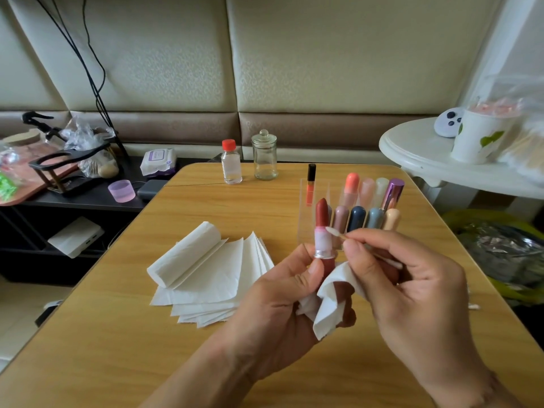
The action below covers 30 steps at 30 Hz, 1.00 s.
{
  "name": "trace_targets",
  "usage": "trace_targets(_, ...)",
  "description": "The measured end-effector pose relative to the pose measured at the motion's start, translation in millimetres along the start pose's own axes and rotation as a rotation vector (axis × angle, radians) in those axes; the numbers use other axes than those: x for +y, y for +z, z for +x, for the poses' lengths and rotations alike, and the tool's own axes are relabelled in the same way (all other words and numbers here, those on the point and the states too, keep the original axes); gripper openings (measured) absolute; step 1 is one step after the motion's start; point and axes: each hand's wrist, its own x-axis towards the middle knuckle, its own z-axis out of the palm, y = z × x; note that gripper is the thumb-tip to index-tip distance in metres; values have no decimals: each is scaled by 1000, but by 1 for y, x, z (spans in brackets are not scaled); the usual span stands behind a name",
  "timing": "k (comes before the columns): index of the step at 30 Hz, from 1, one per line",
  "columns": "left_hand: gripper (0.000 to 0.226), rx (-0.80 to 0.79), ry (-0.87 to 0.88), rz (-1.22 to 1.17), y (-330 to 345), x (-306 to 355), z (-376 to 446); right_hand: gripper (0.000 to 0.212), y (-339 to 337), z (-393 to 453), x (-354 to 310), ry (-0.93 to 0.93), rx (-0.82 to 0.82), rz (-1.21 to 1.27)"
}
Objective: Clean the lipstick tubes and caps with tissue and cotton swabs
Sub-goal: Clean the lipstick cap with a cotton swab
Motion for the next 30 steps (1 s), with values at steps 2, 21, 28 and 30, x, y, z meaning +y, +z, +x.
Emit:
trace_targets(2,35,20,-5,-5,-1,0,0,10,0,0,1,-2,3,-9)
trace_targets(21,35,81,49,96,1,2,-2,10,-3,1,-1,-40,34,-49)
trace_targets(28,27,62,101,183,-3,3,-3,11,-8,2,3,-82,37,-136)
trace_targets(30,25,37,110,183,-1,4,-3,10,-10,2,4,-90,41,-142)
